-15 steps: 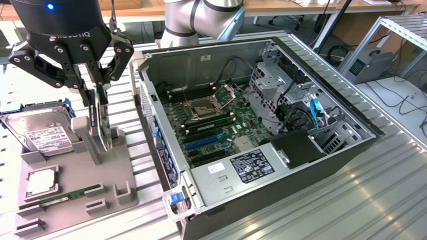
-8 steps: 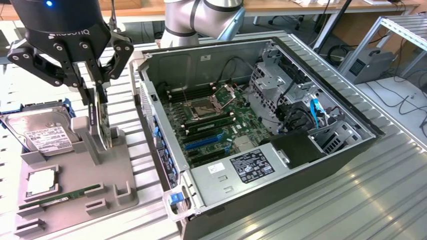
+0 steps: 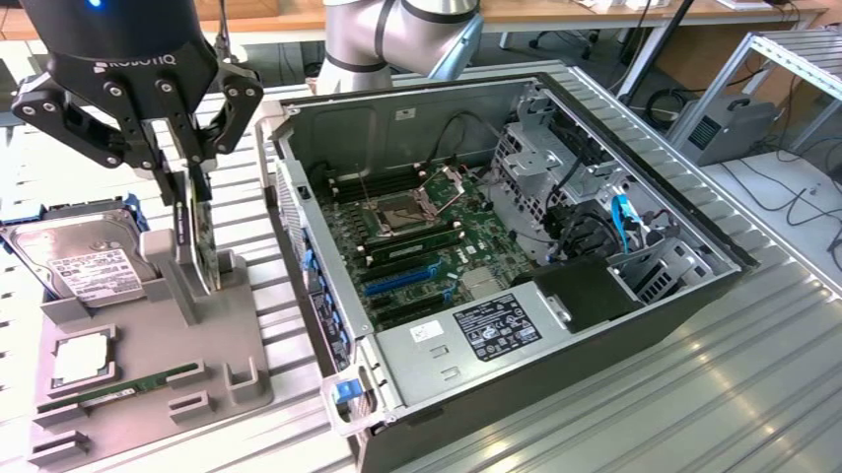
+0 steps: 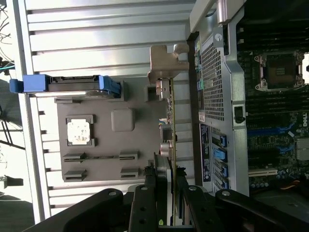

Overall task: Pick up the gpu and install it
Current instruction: 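Pick up the gpu and move the gpu toward the slot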

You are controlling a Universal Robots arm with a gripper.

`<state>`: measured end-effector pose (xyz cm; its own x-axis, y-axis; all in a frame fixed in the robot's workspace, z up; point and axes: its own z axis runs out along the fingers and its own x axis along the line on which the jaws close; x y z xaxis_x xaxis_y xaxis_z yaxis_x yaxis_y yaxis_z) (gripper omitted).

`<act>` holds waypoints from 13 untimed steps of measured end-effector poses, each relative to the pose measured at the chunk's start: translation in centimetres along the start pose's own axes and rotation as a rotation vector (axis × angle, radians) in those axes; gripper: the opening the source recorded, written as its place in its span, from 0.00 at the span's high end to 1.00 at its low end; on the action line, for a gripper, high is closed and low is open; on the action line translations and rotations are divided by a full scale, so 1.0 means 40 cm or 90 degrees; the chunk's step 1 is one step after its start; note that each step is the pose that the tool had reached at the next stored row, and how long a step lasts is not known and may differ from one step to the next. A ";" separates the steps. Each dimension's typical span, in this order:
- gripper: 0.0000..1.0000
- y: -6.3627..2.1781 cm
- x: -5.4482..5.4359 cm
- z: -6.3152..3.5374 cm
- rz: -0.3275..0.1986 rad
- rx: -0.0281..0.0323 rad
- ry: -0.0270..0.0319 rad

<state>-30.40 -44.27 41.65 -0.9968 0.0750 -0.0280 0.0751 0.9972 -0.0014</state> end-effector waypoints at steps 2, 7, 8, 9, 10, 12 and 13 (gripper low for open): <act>0.73 0.000 0.000 -0.002 0.000 0.0000 0.0000; 0.73 0.000 0.000 -0.006 0.000 0.0000 0.0000; 0.73 0.000 0.000 -0.007 0.000 0.0000 0.0000; 0.73 0.000 0.000 -0.008 0.000 0.0000 0.0000; 0.73 0.000 0.000 -0.009 0.000 0.0000 0.0000; 0.73 0.000 0.000 -0.011 0.000 0.0000 0.0000; 0.73 0.000 0.000 -0.012 0.000 0.0000 0.0000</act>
<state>-30.40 -44.27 42.13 -0.9968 0.0750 -0.0280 0.0751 0.9972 -0.0014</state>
